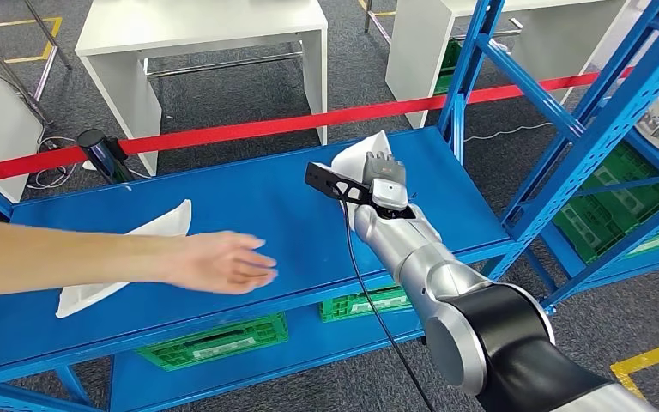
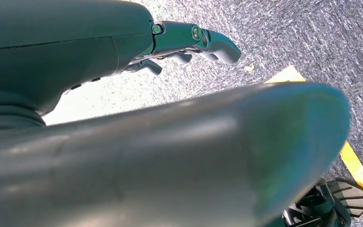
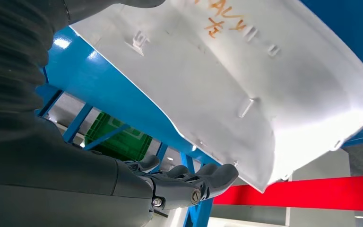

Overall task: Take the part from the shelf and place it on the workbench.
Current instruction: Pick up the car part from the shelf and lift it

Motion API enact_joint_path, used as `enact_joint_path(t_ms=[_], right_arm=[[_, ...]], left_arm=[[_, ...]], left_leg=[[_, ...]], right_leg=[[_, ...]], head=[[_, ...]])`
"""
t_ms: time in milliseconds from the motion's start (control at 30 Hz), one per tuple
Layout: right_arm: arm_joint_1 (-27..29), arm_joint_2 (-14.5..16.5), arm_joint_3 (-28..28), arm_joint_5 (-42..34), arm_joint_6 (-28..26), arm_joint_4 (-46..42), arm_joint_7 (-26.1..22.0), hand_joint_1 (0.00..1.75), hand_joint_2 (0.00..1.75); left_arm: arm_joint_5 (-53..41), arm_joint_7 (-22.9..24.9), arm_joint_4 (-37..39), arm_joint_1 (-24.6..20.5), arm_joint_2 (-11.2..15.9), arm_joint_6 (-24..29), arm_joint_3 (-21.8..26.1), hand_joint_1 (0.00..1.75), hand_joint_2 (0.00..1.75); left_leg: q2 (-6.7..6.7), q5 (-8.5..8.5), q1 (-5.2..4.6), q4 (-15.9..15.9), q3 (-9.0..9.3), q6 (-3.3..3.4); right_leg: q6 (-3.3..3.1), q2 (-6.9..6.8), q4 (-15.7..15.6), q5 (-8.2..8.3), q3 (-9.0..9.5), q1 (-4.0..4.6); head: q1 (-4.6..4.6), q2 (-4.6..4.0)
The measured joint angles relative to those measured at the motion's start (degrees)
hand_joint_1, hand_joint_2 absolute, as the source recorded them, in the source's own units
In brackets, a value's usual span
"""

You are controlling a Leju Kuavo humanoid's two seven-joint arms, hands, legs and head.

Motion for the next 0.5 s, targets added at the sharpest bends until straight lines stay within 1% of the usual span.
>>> enact_joint_path(t_ms=[500], right_arm=[[0.04, 0.0, -0.07, 0.39, -0.01, 0.0, 0.07, 0.0, 1.75]], left_arm=[[0.0, 0.01, 0.0, 0.0, 0.0, 0.0, 0.0, 0.0, 0.0]], left_leg=[[0.0, 0.0, 0.0, 0.0, 0.0, 0.0]], right_leg=[[0.0, 0.0, 0.0, 0.0, 0.0, 0.0]], head=[[0.0, 0.0]])
